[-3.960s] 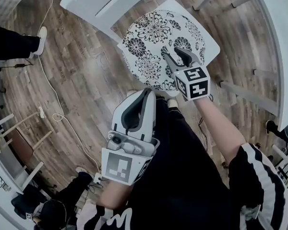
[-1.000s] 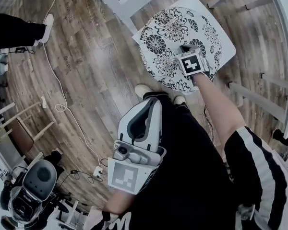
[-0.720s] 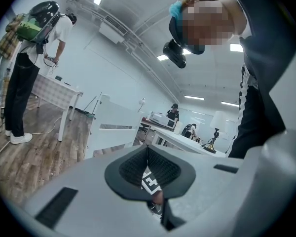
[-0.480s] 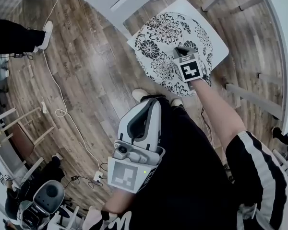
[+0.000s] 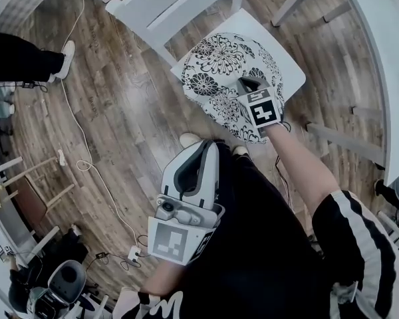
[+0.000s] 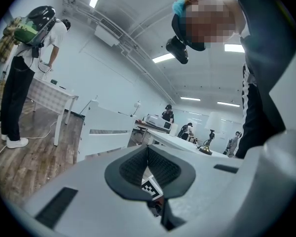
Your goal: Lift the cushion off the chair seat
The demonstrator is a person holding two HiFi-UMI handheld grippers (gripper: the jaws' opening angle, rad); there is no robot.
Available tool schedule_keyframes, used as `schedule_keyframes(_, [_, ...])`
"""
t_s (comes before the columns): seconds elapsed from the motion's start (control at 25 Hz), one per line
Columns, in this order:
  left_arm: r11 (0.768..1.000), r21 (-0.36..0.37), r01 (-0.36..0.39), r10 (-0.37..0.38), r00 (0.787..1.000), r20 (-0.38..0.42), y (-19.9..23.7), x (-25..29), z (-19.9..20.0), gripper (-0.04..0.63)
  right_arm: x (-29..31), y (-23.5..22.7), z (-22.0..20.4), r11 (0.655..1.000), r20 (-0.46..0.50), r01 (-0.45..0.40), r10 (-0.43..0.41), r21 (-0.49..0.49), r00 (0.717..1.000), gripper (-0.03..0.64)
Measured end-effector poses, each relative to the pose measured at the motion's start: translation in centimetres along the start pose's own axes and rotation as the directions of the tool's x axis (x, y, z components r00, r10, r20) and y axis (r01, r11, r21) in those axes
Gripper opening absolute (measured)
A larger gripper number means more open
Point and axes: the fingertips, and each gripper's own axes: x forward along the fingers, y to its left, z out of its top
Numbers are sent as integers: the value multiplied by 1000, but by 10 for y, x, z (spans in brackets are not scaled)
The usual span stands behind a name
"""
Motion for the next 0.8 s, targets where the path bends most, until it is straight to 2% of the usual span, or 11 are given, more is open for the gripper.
schedule_keyframes(0.16, [1000, 13, 0, 0, 1000, -26, -9, -2, -8, 6, -14, -2, 0, 1000, 17, -5, 5, 25, 1000, 31])
schedule_keyframes(0.8, [1000, 20, -10, 10, 1000, 1, -27, -3, 13, 6, -68, -3, 19, 999, 89, -8, 4, 48, 996, 31])
